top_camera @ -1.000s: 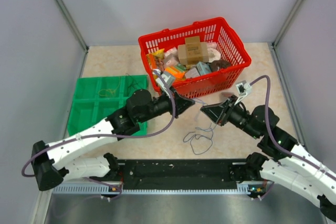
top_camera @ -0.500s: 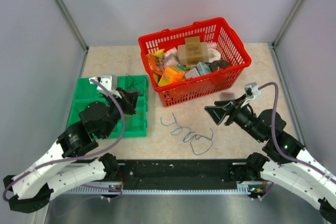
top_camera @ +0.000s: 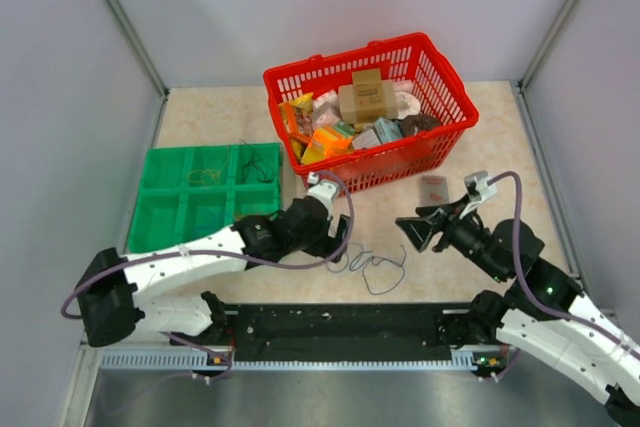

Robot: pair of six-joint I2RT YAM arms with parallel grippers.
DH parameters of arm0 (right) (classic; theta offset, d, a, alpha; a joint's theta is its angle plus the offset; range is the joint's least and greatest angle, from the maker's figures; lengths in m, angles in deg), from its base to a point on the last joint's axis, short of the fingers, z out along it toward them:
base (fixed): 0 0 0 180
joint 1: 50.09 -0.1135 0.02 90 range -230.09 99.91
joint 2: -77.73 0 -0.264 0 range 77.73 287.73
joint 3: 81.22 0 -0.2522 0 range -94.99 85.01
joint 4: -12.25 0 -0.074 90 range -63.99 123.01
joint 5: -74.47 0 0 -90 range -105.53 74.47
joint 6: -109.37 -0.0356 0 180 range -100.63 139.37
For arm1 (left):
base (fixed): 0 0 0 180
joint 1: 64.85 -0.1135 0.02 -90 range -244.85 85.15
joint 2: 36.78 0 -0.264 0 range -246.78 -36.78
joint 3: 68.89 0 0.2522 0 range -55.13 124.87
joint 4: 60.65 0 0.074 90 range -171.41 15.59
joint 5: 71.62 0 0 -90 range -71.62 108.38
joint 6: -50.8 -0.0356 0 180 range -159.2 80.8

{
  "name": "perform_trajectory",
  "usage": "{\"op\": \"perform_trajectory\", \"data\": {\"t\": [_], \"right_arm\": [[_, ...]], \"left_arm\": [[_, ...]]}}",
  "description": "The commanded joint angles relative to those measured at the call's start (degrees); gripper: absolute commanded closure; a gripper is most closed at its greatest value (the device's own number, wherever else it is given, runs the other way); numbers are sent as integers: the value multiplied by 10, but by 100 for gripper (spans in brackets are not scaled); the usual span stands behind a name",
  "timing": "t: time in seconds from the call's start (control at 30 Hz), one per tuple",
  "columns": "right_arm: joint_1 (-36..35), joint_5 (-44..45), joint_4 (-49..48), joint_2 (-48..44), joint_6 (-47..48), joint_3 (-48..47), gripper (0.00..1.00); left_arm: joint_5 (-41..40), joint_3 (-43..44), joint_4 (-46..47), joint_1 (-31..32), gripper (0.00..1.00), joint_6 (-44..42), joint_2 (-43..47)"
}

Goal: Untangle the cables

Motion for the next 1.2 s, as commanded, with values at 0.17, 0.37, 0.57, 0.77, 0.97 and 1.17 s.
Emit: {"op": "perform_trajectory", "data": {"t": [0.17,0.37,0.57,0.77,0.97,1.17], "right_arm": [[-3,29,54,-72,-4,-2,34],[-3,32,70,-82,-5,-7,34],[-2,35,79,-94,-11,-5,34],[-4,37,83,-97,-12,-4,34],[-3,38,84,-97,-15,1,34],[-3,42,84,-97,-14,4,34]], "left_arm": [[-132,78,38,82,32,50,-193],[-154,130,16,80,32,52,-291],[-105,128,39,55,28,65,-327],[-81,112,57,37,50,75,-339],[-128,115,6,40,100,83,-318],[-198,52,-50,40,100,94,-143]]}}
